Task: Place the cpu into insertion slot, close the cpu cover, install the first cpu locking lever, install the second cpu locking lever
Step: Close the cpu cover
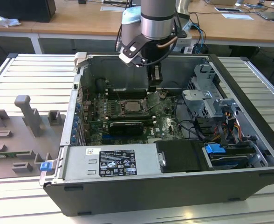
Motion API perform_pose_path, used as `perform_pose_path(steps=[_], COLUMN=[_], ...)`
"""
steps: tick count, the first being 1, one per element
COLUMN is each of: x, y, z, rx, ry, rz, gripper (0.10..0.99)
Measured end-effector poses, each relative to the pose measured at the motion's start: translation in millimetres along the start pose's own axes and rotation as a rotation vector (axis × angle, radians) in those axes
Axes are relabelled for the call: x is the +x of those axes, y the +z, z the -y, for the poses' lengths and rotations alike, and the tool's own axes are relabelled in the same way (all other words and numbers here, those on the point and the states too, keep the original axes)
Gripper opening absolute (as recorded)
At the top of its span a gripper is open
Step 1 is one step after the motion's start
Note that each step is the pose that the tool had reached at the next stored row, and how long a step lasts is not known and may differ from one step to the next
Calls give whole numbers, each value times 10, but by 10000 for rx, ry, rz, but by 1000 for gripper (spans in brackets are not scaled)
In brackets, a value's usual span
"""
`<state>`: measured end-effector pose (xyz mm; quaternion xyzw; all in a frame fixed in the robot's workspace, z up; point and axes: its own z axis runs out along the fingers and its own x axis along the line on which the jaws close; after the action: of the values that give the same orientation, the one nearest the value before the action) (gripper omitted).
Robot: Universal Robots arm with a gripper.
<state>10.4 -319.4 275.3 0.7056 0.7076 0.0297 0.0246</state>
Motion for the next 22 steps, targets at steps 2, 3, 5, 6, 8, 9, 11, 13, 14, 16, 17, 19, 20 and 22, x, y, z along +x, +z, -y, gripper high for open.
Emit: perform_pose_path(steps=[2,3,5,6,8,9,11,13,14,16,17,19,20,22], x=[0,0,-1,-1,0,0,0,-1,-1,0,0,1,1,5], y=[8,12,17,18,23,25,27,30,32,42,55,76,98,131], z=[-21,-31,-48,-55,-97,-111,-144,-169,-189,-220,-245,-265,-279,-304], rx=[0,1,1,1,0,0,0,1,2,3,10,14,14,16], ry=[1,1,1,0,0,1,1,0,-1,0,-1,-29,-66,-73], rz=[0,1,3,3,1,0,3,6,14,12,19,17,14,14], gripper=[106,106,106,106,106,106,106,106,106,106,106,106,106,106])
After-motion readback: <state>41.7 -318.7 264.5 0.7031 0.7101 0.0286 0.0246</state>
